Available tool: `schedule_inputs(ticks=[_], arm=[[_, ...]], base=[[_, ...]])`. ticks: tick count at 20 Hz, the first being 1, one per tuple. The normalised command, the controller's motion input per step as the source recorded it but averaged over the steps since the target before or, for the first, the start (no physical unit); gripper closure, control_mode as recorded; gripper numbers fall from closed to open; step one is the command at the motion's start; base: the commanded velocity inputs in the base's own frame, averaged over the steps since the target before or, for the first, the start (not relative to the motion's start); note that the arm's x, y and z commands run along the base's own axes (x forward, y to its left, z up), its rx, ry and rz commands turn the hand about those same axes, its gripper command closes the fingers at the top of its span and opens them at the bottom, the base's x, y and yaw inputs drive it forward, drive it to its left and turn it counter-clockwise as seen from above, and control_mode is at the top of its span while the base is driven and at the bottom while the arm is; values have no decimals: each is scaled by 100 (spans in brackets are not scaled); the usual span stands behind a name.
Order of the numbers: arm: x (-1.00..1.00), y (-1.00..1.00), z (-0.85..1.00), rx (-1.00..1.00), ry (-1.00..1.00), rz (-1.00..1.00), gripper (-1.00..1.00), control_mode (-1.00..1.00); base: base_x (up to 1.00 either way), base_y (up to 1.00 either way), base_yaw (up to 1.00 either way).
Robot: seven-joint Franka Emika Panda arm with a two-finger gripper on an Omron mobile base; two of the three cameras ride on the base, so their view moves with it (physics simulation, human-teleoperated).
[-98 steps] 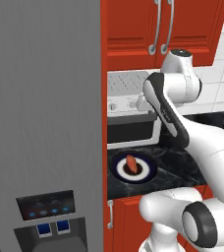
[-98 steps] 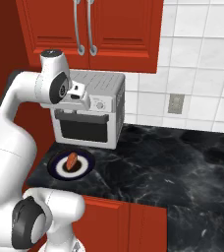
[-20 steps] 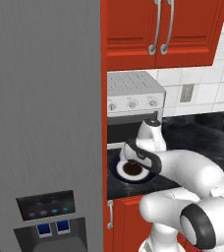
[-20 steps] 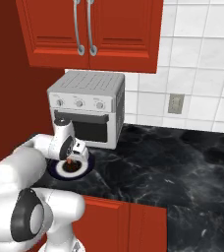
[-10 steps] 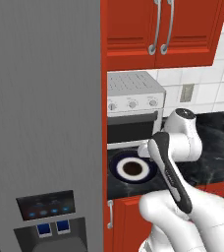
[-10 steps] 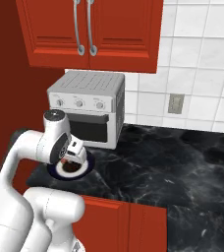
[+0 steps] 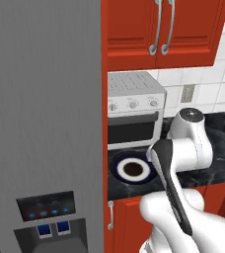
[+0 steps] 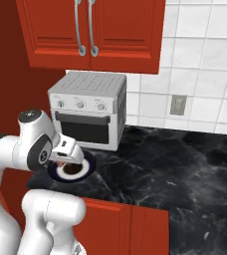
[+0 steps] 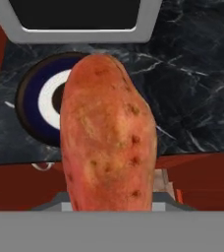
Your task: Place the sweet potato on the bottom rack of the oven.
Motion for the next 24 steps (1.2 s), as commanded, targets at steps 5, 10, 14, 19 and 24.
schedule_inputs(ticks=[5, 10, 14, 19, 24], arm=[[-30, -5, -37, 9, -1, 3, 100, -100], [-3, 0, -3, 0, 0, 0, 100, -100], [-9, 0, 0, 0, 0, 0, 100, -100], [-11, 1, 0, 0, 0, 0, 100, 100], [0, 0, 0, 0, 0, 0, 100, 100]], base=[[0, 0, 0], [0, 0, 0], [0, 0, 0], [-73, 10, 5], [-85, 22, 9]])
